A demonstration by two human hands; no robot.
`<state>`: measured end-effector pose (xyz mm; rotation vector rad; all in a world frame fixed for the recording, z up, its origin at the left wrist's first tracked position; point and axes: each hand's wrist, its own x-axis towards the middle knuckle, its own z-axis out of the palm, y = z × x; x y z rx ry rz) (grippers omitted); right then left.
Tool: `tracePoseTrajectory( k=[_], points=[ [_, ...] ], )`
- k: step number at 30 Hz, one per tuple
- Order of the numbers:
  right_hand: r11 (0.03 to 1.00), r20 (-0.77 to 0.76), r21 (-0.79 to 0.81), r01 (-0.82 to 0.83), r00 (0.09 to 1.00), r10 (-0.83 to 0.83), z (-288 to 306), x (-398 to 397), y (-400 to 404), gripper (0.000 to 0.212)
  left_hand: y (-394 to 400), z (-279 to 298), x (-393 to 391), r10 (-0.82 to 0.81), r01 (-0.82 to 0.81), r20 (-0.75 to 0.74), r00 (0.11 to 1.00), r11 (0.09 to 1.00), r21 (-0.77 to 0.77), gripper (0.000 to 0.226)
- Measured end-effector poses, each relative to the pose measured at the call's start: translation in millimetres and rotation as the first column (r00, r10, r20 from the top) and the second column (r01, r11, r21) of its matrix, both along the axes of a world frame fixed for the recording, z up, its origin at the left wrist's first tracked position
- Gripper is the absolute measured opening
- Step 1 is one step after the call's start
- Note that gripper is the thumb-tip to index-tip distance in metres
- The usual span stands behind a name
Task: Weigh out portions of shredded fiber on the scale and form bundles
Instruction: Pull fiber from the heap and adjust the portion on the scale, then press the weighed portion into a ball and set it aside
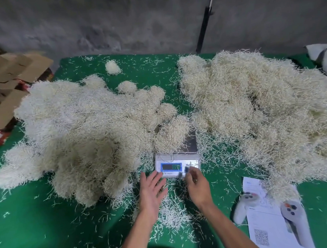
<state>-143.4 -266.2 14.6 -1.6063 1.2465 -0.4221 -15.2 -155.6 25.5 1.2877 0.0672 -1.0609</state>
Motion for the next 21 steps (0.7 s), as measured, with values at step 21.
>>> tracePoseTrajectory(
  k=[21],
  points=[
    [0.974,0.188,-0.109,-0.198,0.958,0.216,36,162,-135,0.041,-194,48,99,-0.022,0.026,-0.145,0.989,0.999,0.029,0.049]
  ],
)
